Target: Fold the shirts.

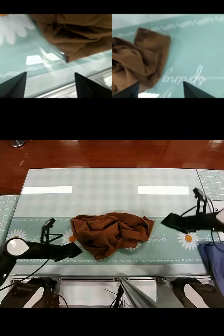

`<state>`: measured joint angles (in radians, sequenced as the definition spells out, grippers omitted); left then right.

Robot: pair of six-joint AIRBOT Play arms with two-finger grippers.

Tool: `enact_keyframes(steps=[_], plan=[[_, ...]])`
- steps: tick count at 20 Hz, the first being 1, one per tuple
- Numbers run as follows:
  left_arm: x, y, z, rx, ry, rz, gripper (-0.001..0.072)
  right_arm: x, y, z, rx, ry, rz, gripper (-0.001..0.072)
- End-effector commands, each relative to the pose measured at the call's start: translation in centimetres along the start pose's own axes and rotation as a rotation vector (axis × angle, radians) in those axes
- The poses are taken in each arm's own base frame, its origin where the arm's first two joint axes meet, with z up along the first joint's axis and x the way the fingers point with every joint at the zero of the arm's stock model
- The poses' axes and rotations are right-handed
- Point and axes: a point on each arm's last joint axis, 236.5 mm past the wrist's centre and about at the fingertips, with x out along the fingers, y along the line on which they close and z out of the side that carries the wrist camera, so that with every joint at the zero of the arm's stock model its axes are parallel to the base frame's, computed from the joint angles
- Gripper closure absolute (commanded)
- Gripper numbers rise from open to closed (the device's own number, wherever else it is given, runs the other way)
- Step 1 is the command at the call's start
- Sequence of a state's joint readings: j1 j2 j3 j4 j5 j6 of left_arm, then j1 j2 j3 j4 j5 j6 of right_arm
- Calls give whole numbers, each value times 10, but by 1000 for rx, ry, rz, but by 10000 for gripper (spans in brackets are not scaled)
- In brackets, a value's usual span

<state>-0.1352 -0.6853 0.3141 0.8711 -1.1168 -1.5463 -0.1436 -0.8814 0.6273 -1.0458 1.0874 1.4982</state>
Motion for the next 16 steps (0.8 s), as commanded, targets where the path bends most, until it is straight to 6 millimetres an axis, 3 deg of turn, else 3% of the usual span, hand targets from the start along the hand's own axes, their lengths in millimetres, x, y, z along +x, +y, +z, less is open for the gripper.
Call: enact_keyframes(steps=[1, 3, 5, 11, 12, 13, 14, 16], plan=[[28, -21, -2, -64, 31, -141, 6, 20, -12, -37, 98, 14, 57, 92], [46, -20, 0, -60, 30, -113, 6, 23, -16, -40, 99, 16, 48, 92], [59, -29, 14, -104, -28, -134, 6, 23, -15, -41, 101, 20, 52, 93], [86, -31, 26, -83, -53, -89, 9, 24, -12, -55, 105, 74, 66, 93], [88, -33, 30, -82, -57, -88, 87, 27, -16, -56, 112, 68, 61, 92], [89, -36, 31, -78, -50, -91, 509, 31, -16, -61, 127, 79, 69, 93], [88, -41, 34, -40, -51, -98, 684, 32, -9, -67, 129, 103, 103, 92], [84, -52, 40, -1, -56, -116, 689, 32, 8, -70, 128, 116, 180, 93]])
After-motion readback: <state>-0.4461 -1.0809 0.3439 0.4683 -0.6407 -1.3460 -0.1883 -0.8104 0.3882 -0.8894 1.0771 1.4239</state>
